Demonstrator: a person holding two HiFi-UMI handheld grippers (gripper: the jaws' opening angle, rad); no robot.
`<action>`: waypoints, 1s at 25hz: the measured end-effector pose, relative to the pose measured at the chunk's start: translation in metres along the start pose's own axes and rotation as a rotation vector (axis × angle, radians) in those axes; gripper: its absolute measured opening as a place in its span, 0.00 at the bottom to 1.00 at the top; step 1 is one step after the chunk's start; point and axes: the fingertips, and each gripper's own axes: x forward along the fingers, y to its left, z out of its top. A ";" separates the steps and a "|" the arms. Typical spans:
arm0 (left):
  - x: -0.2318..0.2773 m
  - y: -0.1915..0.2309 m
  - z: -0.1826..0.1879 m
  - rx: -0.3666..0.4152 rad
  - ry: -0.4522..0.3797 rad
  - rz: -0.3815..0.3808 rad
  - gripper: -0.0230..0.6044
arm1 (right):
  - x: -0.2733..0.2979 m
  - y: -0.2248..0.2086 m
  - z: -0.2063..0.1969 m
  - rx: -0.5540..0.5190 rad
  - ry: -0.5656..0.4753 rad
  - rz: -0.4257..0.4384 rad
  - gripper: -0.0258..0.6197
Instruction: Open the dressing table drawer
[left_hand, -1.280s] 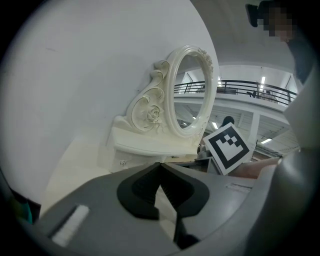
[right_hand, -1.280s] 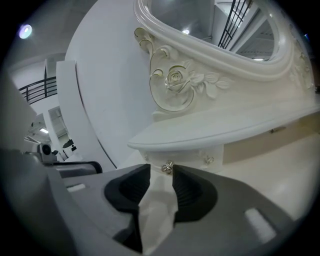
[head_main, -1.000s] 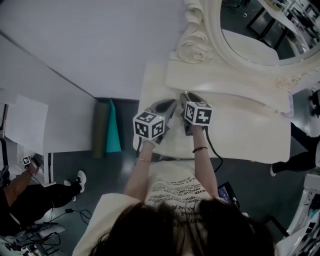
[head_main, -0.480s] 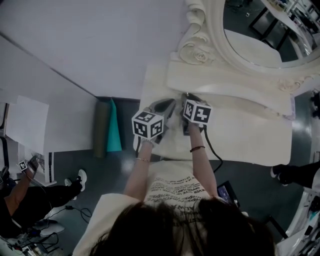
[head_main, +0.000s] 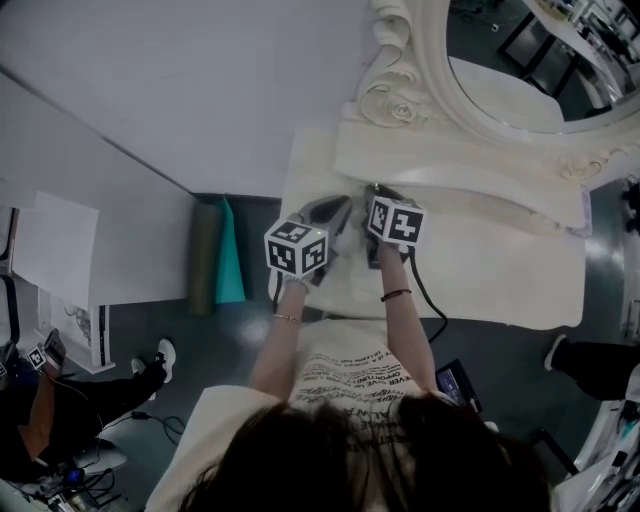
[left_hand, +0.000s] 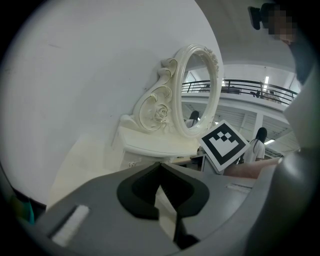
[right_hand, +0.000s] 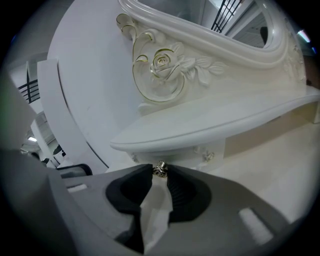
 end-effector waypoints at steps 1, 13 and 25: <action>0.000 0.000 0.000 0.000 0.001 -0.001 0.03 | 0.000 0.000 0.000 0.001 0.001 -0.001 0.19; -0.004 -0.004 -0.005 0.007 0.016 -0.018 0.03 | -0.004 0.003 -0.005 0.004 0.007 -0.003 0.19; -0.011 -0.011 -0.007 0.014 0.018 -0.033 0.03 | -0.012 0.007 -0.014 0.005 0.012 -0.005 0.19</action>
